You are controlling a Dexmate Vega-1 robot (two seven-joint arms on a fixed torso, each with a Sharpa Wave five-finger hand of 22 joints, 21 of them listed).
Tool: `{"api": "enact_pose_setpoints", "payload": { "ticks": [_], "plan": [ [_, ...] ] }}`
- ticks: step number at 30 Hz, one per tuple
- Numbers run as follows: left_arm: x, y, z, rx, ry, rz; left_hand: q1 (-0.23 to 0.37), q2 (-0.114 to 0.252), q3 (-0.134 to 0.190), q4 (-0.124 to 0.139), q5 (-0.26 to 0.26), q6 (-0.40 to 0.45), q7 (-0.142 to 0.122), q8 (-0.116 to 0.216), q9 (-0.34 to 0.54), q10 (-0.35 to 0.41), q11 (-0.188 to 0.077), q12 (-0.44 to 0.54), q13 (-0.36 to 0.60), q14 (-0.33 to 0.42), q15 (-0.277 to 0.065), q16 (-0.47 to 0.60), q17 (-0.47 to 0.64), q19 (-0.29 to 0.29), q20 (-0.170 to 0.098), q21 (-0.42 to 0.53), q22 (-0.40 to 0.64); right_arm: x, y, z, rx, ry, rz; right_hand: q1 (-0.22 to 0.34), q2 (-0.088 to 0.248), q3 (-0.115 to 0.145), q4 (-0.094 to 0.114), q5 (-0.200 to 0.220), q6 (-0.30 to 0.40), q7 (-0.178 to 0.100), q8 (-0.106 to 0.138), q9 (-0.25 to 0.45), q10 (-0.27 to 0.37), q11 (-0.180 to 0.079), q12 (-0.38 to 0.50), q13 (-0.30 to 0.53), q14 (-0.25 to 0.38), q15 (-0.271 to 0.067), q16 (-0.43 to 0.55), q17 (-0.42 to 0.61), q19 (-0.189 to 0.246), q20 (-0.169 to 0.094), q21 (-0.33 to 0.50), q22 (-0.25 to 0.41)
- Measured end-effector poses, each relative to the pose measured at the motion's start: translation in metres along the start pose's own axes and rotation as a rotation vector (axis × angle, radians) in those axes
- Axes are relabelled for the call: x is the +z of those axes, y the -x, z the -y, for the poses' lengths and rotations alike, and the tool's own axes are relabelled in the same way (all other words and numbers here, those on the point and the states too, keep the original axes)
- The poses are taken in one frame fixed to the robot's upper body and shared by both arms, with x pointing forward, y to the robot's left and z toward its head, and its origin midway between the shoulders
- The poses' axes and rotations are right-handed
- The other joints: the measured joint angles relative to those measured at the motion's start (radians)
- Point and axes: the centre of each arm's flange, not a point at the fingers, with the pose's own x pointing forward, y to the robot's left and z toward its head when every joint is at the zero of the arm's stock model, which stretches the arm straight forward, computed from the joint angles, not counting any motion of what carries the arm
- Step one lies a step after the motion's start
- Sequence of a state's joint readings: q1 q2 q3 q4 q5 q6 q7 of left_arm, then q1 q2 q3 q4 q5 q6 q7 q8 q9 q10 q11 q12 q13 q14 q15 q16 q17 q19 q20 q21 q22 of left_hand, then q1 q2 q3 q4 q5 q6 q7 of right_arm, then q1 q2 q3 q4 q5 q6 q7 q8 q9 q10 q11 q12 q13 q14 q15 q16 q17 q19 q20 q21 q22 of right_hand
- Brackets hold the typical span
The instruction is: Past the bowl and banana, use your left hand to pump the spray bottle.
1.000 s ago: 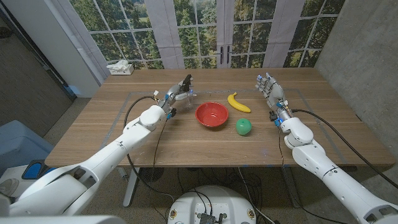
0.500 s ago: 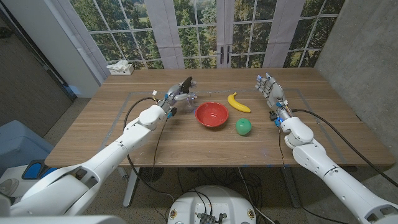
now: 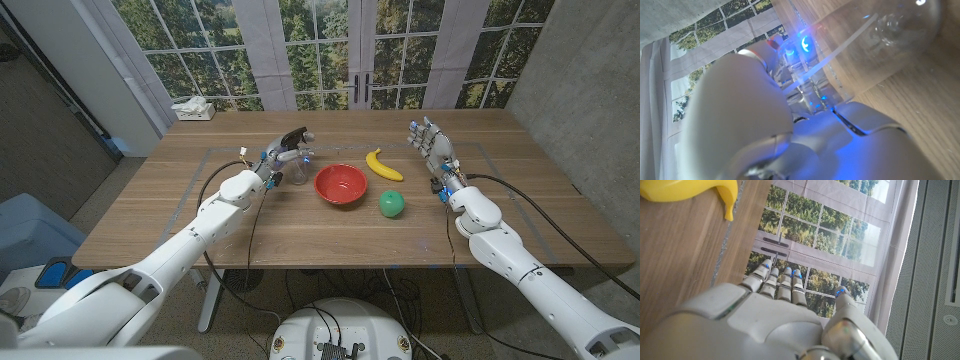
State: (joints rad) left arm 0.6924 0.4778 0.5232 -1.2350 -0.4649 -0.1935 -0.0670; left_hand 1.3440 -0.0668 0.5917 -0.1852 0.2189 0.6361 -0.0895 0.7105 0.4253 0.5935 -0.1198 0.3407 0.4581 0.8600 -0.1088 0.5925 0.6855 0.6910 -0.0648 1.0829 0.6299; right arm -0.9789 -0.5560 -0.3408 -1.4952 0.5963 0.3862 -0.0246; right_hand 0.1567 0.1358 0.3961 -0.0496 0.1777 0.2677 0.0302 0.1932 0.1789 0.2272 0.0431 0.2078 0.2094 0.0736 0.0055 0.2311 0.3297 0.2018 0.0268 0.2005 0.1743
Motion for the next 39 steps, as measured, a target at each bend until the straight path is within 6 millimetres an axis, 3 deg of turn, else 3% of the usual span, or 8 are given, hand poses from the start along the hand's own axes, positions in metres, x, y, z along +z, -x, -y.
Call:
{"api": "enact_pose_setpoints", "payload": {
  "ticks": [4,8,12,16,21,39],
  "plan": [
    [-0.002,0.0,-0.001,0.001,0.017,-0.003,0.005,-0.005,0.0,0.0,0.013,0.046,0.045,0.033,0.024,0.016,0.006,0.0,0.016,0.014,-0.007,0.008,0.02,0.0,0.0,0.019,0.0,0.0,-0.001,-0.001,0.001,0.001,-0.001,0.0,0.0,0.0,0.0,0.0,0.0,0.0,0.0,0.0,0.002,0.002,0.0,0.0,0.0,0.0,0.0,0.0,0.0,0.0,0.0,0.0],
    [-0.004,0.0,-0.003,0.005,0.035,-0.004,0.013,-0.013,0.003,-0.001,0.034,0.107,0.068,0.049,0.028,0.06,0.002,0.011,0.029,0.035,-0.008,0.014,0.025,0.007,-0.001,0.027,0.0,0.0,-0.002,-0.003,0.001,0.003,-0.002,0.0,0.0,0.0,0.0,0.0,0.0,0.0,0.0,0.0,0.002,0.002,0.0,0.0,0.0,0.0,0.0,0.0,0.0,0.0,0.0,0.0],
    [-0.005,0.0,-0.003,0.003,0.053,0.001,0.017,-0.017,0.038,0.0,0.089,0.191,0.089,0.067,0.022,0.155,-0.006,0.043,0.046,0.078,-0.013,0.014,0.017,0.021,-0.002,0.037,0.0,0.001,-0.003,-0.004,0.001,0.003,-0.001,0.0,0.0,0.0,0.0,0.0,0.0,0.0,0.0,0.0,0.002,0.002,0.0,0.002,0.0,0.0,0.0,0.0,0.0,0.0,0.0,0.0],
    [-0.007,-0.001,-0.004,0.008,0.068,0.003,0.017,-0.017,0.054,0.003,0.18,0.22,0.095,0.075,0.049,0.3,-0.014,0.1,0.085,0.098,-0.002,0.01,0.015,0.027,-0.007,0.041,0.0,0.001,-0.003,-0.004,0.0,0.003,-0.003,0.0,0.0,0.0,0.0,0.0,0.0,0.0,0.0,0.0,0.002,0.002,0.0,0.002,0.0,0.0,0.0,0.0,0.0,0.0,0.0,0.0],
    [-0.007,-0.001,-0.005,0.011,0.081,0.007,0.017,-0.017,0.054,0.003,0.227,0.229,0.086,0.076,0.071,0.375,-0.019,0.136,0.111,0.107,0.007,0.009,0.021,0.028,-0.009,0.043,0.0,0.001,-0.003,-0.005,-0.002,0.004,-0.002,0.0,0.0,0.0,0.0,0.0,0.0,0.0,0.0,0.0,0.002,0.002,0.0,0.002,0.0,0.0,0.0,0.0,0.0,0.0,0.0,0.0],
    [0.006,0.003,-0.008,-0.006,0.093,0.01,0.017,-0.017,0.056,0.004,0.262,0.219,0.066,0.076,0.101,0.392,-0.021,0.155,0.151,0.112,0.012,0.026,0.054,0.035,-0.005,0.044,0.0,0.002,-0.002,-0.008,0.002,-0.001,0.008,0.0,0.0,-0.003,-0.003,0.0,0.0,0.0,0.0,0.005,0.001,0.002,0.0,0.002,0.0,0.0,0.0,0.0,0.0,0.0,0.0,0.0]
  ]
}}
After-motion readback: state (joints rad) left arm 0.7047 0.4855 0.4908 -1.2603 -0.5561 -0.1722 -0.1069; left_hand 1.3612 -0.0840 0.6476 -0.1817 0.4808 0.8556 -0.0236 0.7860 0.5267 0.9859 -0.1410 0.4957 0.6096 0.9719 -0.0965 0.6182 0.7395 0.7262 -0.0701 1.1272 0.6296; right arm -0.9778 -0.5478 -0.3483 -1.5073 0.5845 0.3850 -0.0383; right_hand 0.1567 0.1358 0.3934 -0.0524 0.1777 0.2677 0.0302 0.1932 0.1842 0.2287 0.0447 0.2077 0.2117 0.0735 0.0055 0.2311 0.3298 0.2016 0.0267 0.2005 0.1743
